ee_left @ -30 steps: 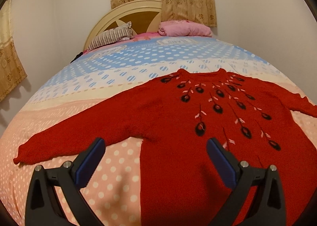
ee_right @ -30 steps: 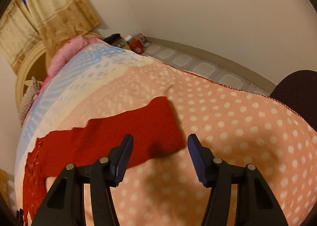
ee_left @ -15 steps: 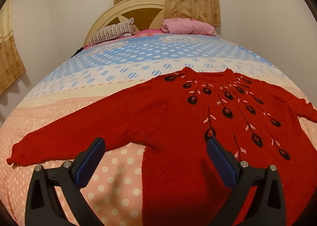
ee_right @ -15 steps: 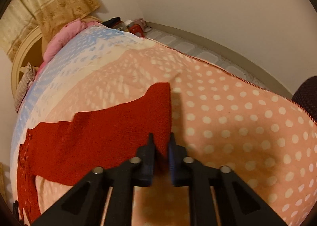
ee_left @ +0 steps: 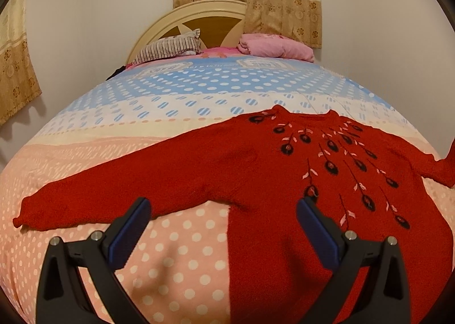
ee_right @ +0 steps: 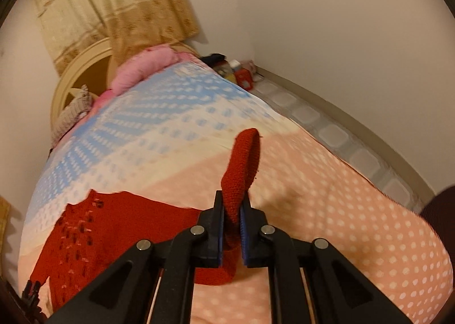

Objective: Fold small clothes
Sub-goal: 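Lift the grasped sleeve cuff up off the bed with the right tool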

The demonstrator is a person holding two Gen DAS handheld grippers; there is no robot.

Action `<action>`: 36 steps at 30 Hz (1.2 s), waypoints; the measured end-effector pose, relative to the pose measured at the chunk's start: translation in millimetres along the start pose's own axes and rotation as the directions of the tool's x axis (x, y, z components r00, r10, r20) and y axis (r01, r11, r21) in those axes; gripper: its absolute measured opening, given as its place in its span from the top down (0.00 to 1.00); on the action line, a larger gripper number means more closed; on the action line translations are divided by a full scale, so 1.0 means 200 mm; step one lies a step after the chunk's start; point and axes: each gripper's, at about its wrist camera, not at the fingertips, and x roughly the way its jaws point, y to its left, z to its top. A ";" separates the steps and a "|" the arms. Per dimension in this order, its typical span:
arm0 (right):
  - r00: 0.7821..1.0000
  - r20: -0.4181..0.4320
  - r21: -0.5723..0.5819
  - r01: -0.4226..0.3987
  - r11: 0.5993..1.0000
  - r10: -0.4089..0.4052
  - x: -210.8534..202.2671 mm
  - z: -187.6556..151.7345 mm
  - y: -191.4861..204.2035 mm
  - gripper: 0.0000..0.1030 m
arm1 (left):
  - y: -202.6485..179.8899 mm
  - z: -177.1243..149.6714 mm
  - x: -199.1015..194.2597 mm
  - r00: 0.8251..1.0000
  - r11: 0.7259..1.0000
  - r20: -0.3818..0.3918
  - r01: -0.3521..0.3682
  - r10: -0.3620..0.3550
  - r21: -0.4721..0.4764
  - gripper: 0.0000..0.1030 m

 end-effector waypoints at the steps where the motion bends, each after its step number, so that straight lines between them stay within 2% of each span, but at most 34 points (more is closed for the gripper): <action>1: 1.000 0.007 -0.011 -0.008 1.000 0.008 -0.01 0.02 0.04 0.92 | 0.01 0.00 0.00 1.000 1.000 -0.002 0.000 0.000 -0.001 0.00; 9: 0.996 0.044 -0.104 -0.073 0.992 0.078 -0.10 0.10 0.39 0.92 | 0.06 -0.03 0.01 1.000 1.000 -0.011 0.005 -0.005 -0.020 0.00; 17: 0.989 0.046 -0.180 -0.128 0.975 0.138 -0.11 0.10 0.65 0.92 | 0.11 -0.06 0.00 1.000 0.998 -0.027 0.010 -0.012 -0.059 0.00; 36: 0.957 0.052 -0.336 -0.253 0.907 0.286 -0.20 0.09 1.24 0.92 | 0.21 -0.13 0.01 0.999 0.992 -0.046 0.008 -0.014 -0.122 0.00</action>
